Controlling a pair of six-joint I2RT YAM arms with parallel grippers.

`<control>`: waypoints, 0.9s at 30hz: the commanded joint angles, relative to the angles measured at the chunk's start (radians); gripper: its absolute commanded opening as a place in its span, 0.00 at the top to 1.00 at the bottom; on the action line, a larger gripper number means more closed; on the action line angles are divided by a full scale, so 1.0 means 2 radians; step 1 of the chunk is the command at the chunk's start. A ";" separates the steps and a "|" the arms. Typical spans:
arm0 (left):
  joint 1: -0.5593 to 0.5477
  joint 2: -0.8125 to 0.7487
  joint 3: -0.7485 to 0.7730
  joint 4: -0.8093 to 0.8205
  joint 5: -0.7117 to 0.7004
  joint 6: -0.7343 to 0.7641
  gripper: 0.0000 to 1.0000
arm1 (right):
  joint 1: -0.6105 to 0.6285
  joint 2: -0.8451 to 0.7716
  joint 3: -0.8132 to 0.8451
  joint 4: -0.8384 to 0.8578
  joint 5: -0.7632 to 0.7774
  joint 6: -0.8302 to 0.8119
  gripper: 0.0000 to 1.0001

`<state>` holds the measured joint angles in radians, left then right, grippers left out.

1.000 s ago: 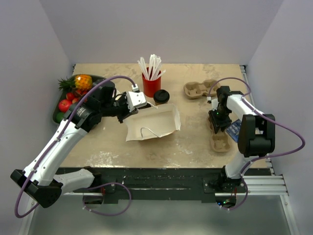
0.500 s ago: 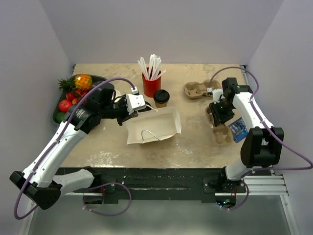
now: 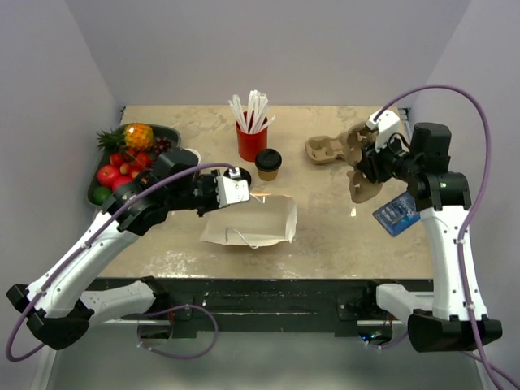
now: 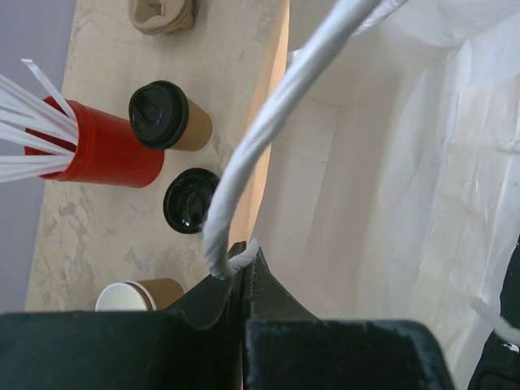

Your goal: Pack the takeout coffee

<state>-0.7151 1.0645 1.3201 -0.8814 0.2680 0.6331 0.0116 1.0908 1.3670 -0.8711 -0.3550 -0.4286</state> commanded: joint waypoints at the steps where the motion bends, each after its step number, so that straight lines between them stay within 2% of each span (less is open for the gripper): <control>1: -0.029 -0.002 0.013 -0.006 -0.029 0.016 1.00 | 0.003 -0.009 0.053 0.045 -0.109 -0.014 1.00; 3: -0.032 0.003 0.004 0.002 -0.018 0.002 1.00 | 0.016 -0.017 0.084 0.050 -0.137 -0.010 1.00; 7: -0.030 0.014 -0.003 0.025 0.006 -0.078 1.00 | 0.097 -0.028 0.123 0.070 -0.112 0.019 1.00; 12: -0.013 0.028 0.000 0.032 0.055 -0.126 1.00 | 0.131 -0.042 0.167 0.041 -0.129 -0.011 1.00; 15: -0.012 0.041 0.004 0.034 0.069 -0.136 1.00 | 0.131 -0.056 0.171 0.019 -0.155 -0.063 1.00; 21: 0.014 0.064 0.006 0.053 0.118 -0.145 1.00 | 0.132 -0.054 0.191 -0.037 -0.275 -0.148 1.00; 27: 0.045 0.095 0.037 0.053 0.171 -0.152 1.00 | 0.145 -0.067 0.134 0.053 -0.341 -0.109 1.00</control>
<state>-0.6556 1.2198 1.3251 -0.7990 0.4900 0.3683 0.2749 0.9615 1.6924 -0.8799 -0.8917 -0.6659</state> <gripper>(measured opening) 0.016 0.370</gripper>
